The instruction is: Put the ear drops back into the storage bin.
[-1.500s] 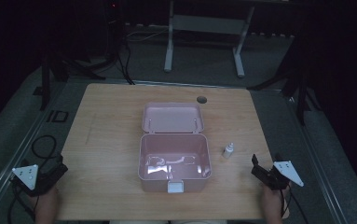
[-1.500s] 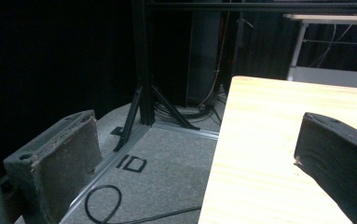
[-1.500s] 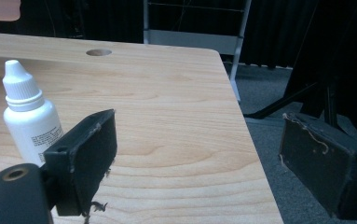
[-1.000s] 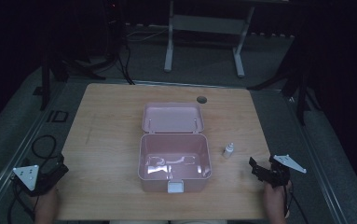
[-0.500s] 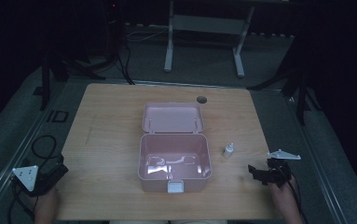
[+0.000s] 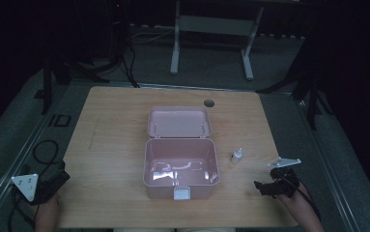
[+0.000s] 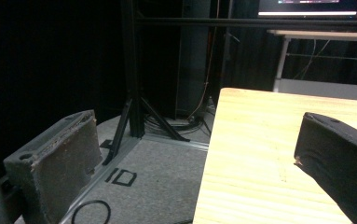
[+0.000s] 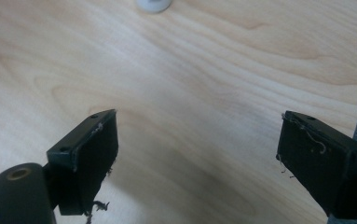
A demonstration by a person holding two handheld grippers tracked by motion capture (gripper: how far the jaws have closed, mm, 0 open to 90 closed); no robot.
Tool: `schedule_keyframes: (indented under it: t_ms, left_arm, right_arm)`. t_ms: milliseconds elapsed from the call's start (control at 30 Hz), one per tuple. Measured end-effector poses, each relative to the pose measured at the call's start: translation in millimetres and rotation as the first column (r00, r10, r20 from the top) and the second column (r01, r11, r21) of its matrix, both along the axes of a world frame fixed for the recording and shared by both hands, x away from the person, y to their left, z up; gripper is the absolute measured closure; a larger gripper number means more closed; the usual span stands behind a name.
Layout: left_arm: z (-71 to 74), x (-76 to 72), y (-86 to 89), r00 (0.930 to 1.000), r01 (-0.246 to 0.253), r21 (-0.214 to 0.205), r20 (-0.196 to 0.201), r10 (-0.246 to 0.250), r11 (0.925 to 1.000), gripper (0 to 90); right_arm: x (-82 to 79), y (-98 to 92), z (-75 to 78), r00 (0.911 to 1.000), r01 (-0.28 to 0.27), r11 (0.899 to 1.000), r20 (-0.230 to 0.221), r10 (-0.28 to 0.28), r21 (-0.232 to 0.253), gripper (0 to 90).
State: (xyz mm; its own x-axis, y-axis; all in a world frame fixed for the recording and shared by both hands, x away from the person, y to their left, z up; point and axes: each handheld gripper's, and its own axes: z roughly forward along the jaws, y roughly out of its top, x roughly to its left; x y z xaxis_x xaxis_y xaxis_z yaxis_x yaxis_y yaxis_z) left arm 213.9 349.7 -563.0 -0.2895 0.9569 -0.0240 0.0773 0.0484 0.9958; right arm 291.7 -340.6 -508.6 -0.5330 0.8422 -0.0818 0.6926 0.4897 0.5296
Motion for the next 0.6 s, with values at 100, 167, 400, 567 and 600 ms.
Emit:
schedule_keyframes:
  t_ms: [100, 167, 400, 567, 600]
  left_arm:
    - [0.0, 0.2, -0.8, 1.0000, 0.002, 0.007, 0.000, -0.002, 1.0000, 0.4]
    - [0.0, 0.3, -0.7, 1.0000, 0.003, 0.006, -0.001, -0.003, 1.0000, 0.4]
    - [-0.1, -0.1, -0.2, 1.0000, 0.005, 0.002, 0.002, -0.005, 1.0000, 0.4]
    - [-0.1, -0.4, 0.4, 1.0000, 0.007, -0.003, 0.003, -0.007, 1.0000, 0.4]
    - [-0.1, -0.4, 0.4, 1.0000, 0.007, -0.003, 0.003, -0.007, 1.0000, 0.4]
  right_arm:
    - [0.8, 1.9, 2.0, 0.9986, -0.029, 0.999, -0.044, 0.027, -0.032, 12.1]
    - [1.6, 2.2, 2.6, 0.9972, -0.039, 0.998, -0.065, 0.036, -0.040, 12.2]
    - [10.7, 9.6, 8.5, 0.9603, -0.090, 0.991, -0.273, 0.059, -0.101, 13.6]
    - [15.7, 18.5, 12.5, 0.9161, -0.155, 0.973, -0.393, 0.077, -0.170, 12.2]
    - [16.8, 19.5, 13.1, 0.9069, -0.172, 0.967, -0.413, 0.082, -0.187, 12.2]
